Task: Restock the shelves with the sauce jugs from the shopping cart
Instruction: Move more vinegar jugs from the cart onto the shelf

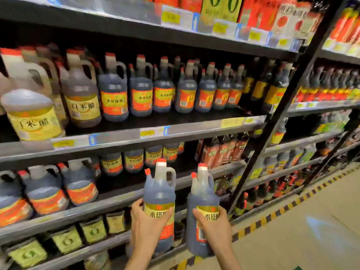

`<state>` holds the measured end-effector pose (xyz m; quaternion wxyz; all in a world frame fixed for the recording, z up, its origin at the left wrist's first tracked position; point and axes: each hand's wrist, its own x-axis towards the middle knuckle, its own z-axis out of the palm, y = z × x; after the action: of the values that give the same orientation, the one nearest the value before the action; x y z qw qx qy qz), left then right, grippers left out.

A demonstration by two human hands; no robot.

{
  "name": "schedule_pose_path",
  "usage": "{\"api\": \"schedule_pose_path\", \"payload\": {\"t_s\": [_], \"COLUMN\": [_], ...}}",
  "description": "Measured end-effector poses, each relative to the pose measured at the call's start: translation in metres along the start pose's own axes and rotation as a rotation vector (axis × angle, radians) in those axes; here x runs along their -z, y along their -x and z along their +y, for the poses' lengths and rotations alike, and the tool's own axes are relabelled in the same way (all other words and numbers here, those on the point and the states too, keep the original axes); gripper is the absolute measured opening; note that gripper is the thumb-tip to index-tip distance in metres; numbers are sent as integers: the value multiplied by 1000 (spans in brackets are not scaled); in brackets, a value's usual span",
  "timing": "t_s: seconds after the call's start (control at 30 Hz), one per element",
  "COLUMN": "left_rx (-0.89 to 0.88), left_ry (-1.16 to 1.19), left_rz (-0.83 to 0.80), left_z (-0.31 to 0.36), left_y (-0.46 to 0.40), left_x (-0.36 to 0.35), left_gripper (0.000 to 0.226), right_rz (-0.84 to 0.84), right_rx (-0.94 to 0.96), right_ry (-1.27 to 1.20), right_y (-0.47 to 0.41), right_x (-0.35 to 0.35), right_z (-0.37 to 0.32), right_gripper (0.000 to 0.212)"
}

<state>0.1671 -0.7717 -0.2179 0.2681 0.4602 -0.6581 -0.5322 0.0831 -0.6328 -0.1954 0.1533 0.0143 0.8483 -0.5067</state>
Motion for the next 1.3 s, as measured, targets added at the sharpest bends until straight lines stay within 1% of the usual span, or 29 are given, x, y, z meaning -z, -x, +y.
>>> {"api": "schedule_pose_path", "payload": {"t_s": [0.07,0.17,0.33,0.4,0.43,0.5,0.53,0.6,0.67,0.77,0.83,0.93,0.97,1.07,1.17,1.3], "left_rx": [31,77,70,80,84,81,76,69,90,134,109,44,31,-36,-114,-167], "left_ry": [-16,-46,-85,-113,-121,-122,-120,-120,-119,-141,-139,-123,-100,-53,-5,41], "left_rz": [51,118,151,162,169,181,185,190,201,219,227,246,256,288,328,345], "left_z": [3,7,12,12,13,13,13,15,17,22,23,24,23,11,-1,-10], "left_y": [-11,-28,-68,-87,-96,-115,-125,-144,-158,-178,-189,-201,-203,-206,-207,-209], "left_x": [-20,-44,-73,-82,-86,-94,-97,-104,-110,-118,-123,-130,-133,-140,-148,-155], "left_gripper": [92,90,82,82,82,82,82,79,77,84,89,95,94,87,89,91], "right_rz": [-72,-119,-167,-163,-170,-196,-200,-189,-184,-176,-169,-154,-157,-171,-184,-183], "right_rx": [21,33,50,61,64,82,99,115,143,160,174,208,234,319,387,441], "right_ry": [27,48,23,11,7,13,9,-8,-12,-57,-72,-111,-122,-142,-176,-227], "right_y": [-29,-67,-120,-143,-154,-174,-184,-204,-221,-245,-256,-267,-269,-280,-290,-300], "right_x": [2,-3,-32,-46,-52,-63,-69,-80,-90,-101,-109,-119,-122,-130,-137,-144], "right_z": [-5,-14,-29,-33,-36,-44,-48,-55,-61,-70,-71,-68,-67,-58,-50,-38], "right_gripper": [76,75,80,88,87,74,72,78,72,62,62,72,75,73,75,78]}}
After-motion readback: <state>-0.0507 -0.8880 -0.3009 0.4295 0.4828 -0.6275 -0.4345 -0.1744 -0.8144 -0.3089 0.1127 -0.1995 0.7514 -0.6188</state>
